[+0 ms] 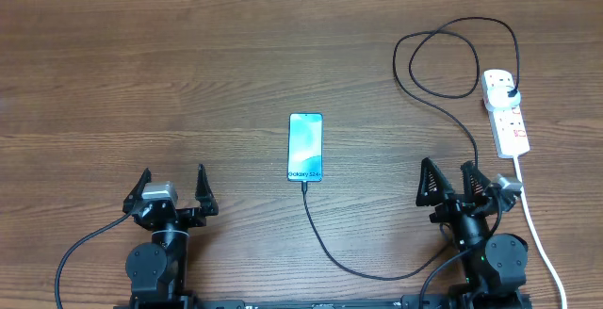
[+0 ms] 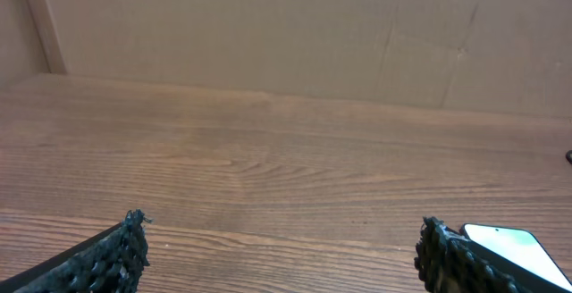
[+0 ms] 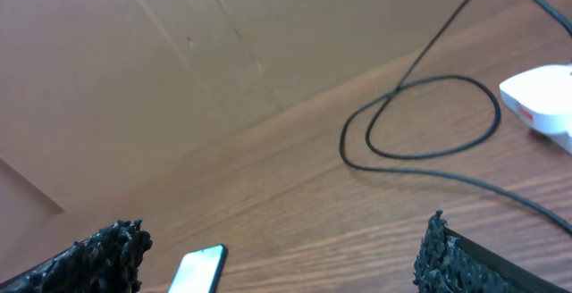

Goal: Plug charger to phone and switch on socket

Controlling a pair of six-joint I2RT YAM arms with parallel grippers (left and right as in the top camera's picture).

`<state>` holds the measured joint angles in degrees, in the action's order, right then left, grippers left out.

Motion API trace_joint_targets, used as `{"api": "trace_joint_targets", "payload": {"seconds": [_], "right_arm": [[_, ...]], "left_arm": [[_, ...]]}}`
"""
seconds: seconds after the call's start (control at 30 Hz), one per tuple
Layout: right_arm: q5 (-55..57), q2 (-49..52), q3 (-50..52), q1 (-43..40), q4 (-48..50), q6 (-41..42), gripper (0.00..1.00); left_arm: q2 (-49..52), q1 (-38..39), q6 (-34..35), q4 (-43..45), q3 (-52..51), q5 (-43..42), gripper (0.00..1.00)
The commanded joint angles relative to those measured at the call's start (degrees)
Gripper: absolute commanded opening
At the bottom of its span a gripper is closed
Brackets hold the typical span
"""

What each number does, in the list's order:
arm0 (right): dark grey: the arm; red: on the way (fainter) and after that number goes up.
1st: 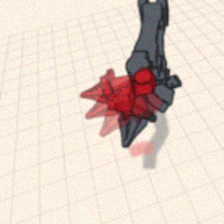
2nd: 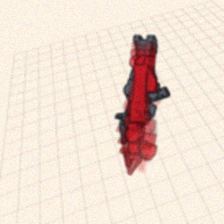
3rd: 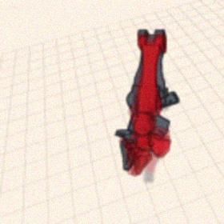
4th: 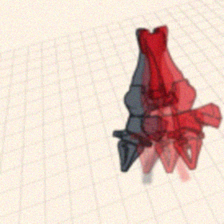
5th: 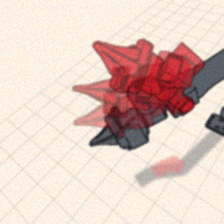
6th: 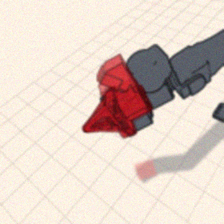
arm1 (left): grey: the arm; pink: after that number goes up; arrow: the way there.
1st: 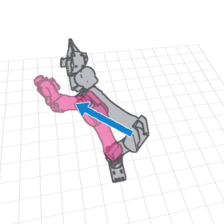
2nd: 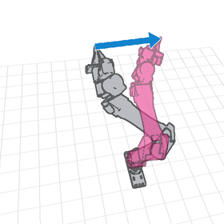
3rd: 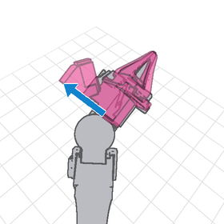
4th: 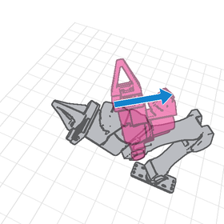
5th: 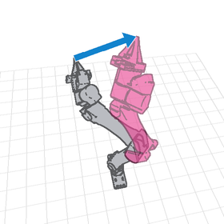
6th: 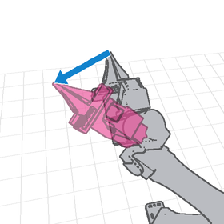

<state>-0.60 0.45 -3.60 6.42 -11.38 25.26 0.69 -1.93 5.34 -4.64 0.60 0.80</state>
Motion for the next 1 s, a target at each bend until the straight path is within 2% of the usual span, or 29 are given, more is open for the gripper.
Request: {"api": "trace_joint_targets", "payload": {"seconds": [0.0,0.97], "right_arm": [[0.55,0.26,0.44,0.22,0.57,-0.04,1.0],[3.52,0.31,0.44,0.22,0.61,-0.09,1.0]], "left_arm": [[-0.37,-0.28,-1.55,0.2,-0.31,-0.61,1.0],[-0.37,-0.28,-1.55,0.2,-0.31,-0.61,1.0]]}}
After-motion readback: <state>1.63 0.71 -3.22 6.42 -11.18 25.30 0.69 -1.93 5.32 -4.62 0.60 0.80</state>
